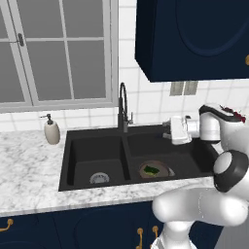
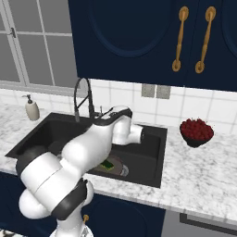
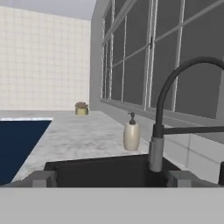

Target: Pick the pan and sponge and place them into the sink. Then turn on the water.

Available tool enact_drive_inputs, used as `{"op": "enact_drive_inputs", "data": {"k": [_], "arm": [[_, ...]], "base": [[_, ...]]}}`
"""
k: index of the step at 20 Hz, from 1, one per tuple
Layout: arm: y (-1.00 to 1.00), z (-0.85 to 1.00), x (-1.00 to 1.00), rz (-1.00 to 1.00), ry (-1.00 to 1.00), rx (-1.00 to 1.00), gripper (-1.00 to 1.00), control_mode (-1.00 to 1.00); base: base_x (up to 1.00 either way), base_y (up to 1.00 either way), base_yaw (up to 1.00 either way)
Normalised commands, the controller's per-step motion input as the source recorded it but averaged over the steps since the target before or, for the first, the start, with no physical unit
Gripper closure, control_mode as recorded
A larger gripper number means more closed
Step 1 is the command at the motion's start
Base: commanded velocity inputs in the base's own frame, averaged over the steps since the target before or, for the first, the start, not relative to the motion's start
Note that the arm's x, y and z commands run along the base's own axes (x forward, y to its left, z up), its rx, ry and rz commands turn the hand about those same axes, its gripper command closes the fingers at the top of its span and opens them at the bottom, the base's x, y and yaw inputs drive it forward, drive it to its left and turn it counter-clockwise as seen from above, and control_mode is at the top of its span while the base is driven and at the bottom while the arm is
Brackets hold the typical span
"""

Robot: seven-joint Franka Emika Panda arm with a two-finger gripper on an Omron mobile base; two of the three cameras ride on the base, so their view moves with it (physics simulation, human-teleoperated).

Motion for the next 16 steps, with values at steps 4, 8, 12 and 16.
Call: {"op": "enact_drive_inputs", "data": {"k": [4,8,12,16], "arm": [[-0.02,0.05,0.56,-0.02,-0.02,0.08,-1.0,-1.0],[0.05,-0.03,0.56,-0.04,0.0,0.03,-1.0,-1.0],[0.03,-0.06,0.33,-0.06,0.0,0.05,-1.0,-1.0],[0.0,-0.16,0.14,-0.11,0.0,0.06,-1.0,-1.0]], "base": [[0.0,0.0,0.0],[0.0,0.0,0.0],[0.0,0.0,0.0],[0.0,0.0,0.0]]}}
